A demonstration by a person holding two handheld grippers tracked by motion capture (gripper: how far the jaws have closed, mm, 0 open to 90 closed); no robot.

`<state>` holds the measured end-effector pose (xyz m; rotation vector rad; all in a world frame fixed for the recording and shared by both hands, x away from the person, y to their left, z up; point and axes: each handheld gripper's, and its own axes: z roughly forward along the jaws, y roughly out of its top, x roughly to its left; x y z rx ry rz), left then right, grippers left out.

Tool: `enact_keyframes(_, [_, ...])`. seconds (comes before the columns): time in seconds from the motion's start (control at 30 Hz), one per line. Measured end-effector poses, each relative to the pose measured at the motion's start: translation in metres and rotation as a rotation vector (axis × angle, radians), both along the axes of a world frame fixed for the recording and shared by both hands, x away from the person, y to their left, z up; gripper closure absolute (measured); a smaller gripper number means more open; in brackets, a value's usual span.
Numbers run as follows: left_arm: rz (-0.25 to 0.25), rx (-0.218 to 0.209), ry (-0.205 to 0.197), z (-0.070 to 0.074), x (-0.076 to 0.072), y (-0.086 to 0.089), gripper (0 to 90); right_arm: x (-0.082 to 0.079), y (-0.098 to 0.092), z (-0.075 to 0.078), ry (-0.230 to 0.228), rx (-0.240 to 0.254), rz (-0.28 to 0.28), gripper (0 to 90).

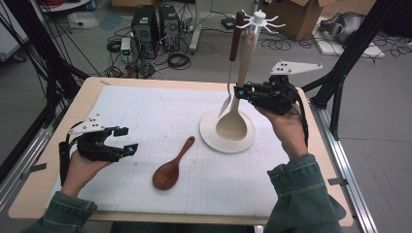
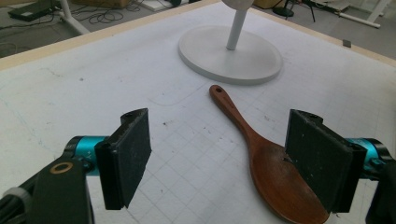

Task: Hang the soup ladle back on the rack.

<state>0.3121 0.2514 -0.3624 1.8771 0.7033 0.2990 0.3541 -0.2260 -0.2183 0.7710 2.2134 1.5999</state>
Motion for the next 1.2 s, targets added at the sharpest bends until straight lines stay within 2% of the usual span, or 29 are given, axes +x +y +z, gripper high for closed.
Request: enact_keyframes(1.2, [-0.004, -0.002, 0.005, -0.002, 0.0, 0.002, 22.8, 0.019, -0.01, -0.008, 0.05, 0.006, -0.045, 77.8])
